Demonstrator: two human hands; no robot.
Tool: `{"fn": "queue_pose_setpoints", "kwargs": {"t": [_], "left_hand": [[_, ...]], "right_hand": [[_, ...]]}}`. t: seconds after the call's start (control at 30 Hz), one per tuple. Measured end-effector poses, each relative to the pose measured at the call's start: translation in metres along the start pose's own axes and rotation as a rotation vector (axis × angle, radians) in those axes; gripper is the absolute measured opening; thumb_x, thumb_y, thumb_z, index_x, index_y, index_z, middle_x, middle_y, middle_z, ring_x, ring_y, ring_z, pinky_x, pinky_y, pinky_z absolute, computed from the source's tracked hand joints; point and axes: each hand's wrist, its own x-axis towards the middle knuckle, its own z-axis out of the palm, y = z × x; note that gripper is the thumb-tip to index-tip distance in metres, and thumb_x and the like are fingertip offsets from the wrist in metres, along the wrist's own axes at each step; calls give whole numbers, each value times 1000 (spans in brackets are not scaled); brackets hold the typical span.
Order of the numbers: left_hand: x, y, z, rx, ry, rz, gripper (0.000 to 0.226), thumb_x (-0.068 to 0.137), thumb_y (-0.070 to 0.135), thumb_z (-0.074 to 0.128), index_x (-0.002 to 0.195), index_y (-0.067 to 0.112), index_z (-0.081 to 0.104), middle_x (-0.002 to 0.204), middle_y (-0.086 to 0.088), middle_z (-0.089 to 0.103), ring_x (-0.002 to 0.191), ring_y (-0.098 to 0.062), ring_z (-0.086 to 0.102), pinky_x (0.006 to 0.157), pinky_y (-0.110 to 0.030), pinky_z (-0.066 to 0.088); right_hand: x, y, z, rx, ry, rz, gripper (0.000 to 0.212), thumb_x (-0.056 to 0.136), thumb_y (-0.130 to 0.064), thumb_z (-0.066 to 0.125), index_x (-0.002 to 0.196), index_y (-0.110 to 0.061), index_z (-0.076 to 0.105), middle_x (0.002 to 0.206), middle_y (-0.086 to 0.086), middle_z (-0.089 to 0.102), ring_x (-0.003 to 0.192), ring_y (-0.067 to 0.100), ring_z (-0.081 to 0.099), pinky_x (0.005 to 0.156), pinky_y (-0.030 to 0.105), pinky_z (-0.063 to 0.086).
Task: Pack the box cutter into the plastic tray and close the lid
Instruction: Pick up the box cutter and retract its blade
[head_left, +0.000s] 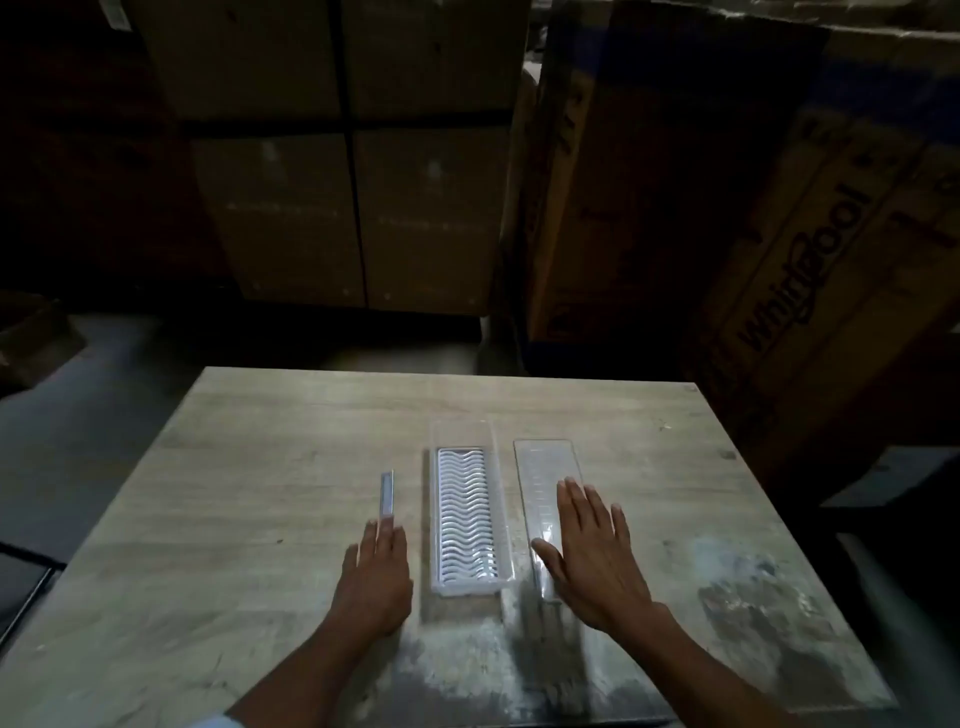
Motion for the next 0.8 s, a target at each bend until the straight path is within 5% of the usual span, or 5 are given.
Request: {"fn": "queue_pose_setpoints", "kwargs": {"t": [0.27,0.37,0.47,0.53,0.8], "left_hand": [[1,-7,13,68,-146,46,79,97,36,44,155,7,0,165,-16,-16,154,-34,-7,123,-53,14],[2,-8,17,32,-17,33,68,91,34,53,149,6,28,163,-20,18,146,-38,28,111,-50,39],[4,-12,19,74,124,22,46,68,31,78,108,13,64,112,-12,64,95,-32,63,68,-45,57],[5,-14,19,42,182,-16,42,61,27,83,97,17,65,98,-7,64,82,-29,62,58,-42,55],[18,-15,19,-198,177,-264,40,72,13,80,106,7,59,94,-16,59,84,-37,61,62,-45,57]], "right_hand": [[2,-6,14,-12,-72,33,98,79,-75,-12,159,-19,-8,170,0,-6,157,21,-4,125,49,1],[7,-4,12,-9,-84,32,99,78,-76,-12,159,-19,-5,170,1,-1,157,21,2,125,50,5],[16,-2,9,-25,-88,20,100,78,-76,-13,159,-20,-3,170,1,2,156,21,6,125,50,7],[22,0,8,-24,-83,10,103,76,-78,-17,159,-20,-1,170,2,4,156,22,8,124,51,9],[32,-5,10,23,-118,10,93,82,-75,-5,159,-22,0,170,2,5,156,21,8,125,48,9]]}}
